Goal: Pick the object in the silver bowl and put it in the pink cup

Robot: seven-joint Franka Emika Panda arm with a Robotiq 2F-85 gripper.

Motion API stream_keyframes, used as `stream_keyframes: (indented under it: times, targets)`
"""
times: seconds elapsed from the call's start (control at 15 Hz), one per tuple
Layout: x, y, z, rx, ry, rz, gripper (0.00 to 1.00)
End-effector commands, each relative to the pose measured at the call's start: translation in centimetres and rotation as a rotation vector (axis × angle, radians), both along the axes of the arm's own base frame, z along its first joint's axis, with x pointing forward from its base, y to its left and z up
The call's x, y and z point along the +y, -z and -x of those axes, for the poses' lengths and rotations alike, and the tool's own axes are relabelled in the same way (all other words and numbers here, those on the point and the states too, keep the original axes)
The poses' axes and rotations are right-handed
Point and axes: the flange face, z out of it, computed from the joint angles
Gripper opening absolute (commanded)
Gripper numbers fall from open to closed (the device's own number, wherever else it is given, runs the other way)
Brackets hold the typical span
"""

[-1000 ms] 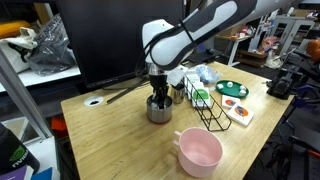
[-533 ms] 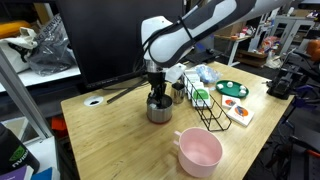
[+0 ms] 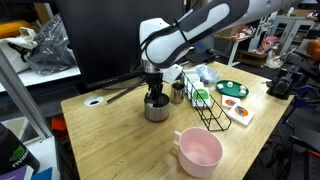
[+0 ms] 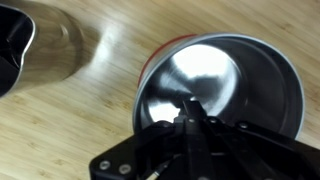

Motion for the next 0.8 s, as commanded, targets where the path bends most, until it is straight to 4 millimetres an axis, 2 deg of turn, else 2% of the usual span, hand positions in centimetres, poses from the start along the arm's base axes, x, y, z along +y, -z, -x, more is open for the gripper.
stream_keyframes:
  times: [0.0,0.33,0.73]
  targets:
    - [-0.4,0.34,-0.85,0.004,-0.01,-0.047,0.0]
    - [-0.78,0.82,-1.03,0.006,-0.003,-0.067,0.0]
    - [-1.28,0.46,-0.78,-0.012,0.021,-0.102,0.0]
